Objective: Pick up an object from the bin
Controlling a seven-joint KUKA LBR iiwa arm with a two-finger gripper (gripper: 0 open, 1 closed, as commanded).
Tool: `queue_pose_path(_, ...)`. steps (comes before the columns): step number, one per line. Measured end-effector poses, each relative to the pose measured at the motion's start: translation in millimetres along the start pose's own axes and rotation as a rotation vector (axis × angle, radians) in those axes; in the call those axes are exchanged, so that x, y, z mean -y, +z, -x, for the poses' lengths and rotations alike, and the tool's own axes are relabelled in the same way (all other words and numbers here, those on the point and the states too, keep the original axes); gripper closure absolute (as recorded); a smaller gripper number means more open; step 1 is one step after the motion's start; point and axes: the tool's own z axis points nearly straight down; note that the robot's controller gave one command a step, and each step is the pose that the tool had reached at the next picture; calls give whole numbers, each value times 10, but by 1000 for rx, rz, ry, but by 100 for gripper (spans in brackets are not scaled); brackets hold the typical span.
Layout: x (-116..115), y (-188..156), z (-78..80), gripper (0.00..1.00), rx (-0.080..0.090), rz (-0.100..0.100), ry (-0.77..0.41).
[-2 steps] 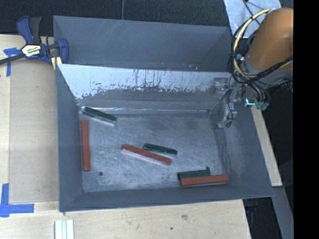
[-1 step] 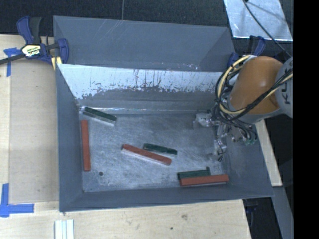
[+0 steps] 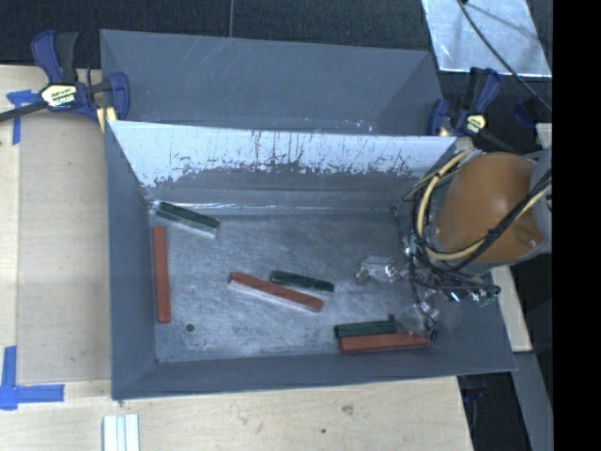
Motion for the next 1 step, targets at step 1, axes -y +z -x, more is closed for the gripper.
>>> queue_pose_path(1,-483,-567,619,0,6,0,187)
